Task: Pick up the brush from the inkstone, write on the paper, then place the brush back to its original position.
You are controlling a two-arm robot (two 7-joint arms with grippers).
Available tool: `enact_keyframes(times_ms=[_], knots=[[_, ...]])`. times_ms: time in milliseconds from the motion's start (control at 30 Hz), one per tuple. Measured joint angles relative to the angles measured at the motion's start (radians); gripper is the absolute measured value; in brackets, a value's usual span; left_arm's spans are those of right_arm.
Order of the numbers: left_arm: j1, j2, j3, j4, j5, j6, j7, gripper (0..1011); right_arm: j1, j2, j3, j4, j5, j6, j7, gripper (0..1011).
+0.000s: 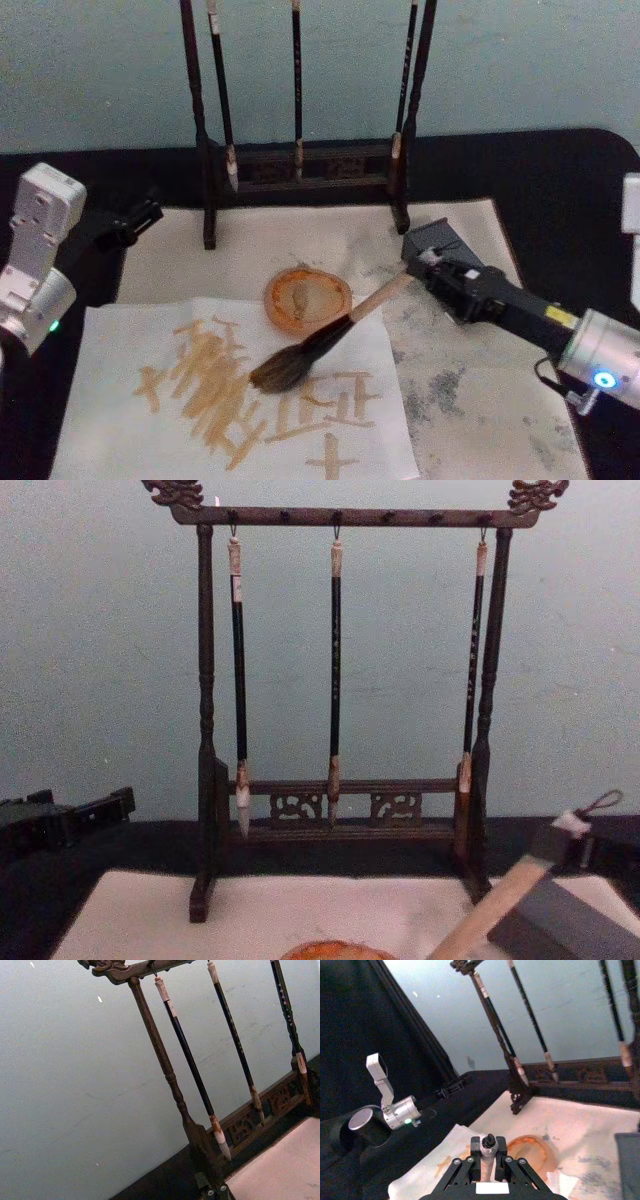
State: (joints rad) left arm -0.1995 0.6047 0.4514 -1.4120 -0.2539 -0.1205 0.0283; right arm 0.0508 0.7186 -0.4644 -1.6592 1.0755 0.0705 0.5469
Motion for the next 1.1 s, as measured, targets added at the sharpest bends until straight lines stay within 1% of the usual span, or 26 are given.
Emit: enact_keyframes(times_ms=[233, 433, 600, 733, 800, 967, 1100], knots=[[0.000, 0.000, 0.000, 0.000, 0.000, 0.000, 0.000, 1002, -0.040, 0.027, 0.045, -0.013, 0.029, -0.015, 0.012, 172], [0.000, 0.000, 0.000, 0.000, 0.000, 0.000, 0.000, 1002, -0.062, 0.042, 0.078, -0.037, 0.054, -0.026, 0.026, 173], [0.000, 0.000, 0.000, 0.000, 0.000, 0.000, 0.000, 1002, -0.067, 0.046, 0.092, -0.071, 0.061, -0.036, 0.035, 172], [0.000, 0.000, 0.000, 0.000, 0.000, 0.000, 0.000, 1002, -0.062, 0.043, 0.091, -0.090, 0.060, -0.036, 0.039, 172], [0.000, 0.000, 0.000, 0.000, 0.000, 0.000, 0.000, 1000, -0.055, 0.039, 0.084, -0.101, 0.058, -0.036, 0.041, 173], [0.000, 0.000, 0.000, 0.000, 0.000, 0.000, 0.000, 1002, -0.034, 0.024, 0.056, -0.112, 0.042, -0.027, 0.044, 172], [0.000, 0.000, 0.000, 0.000, 0.000, 0.000, 0.000, 1000, -0.007, 0.004, 0.019, -0.103, 0.023, -0.011, 0.044, 172]])
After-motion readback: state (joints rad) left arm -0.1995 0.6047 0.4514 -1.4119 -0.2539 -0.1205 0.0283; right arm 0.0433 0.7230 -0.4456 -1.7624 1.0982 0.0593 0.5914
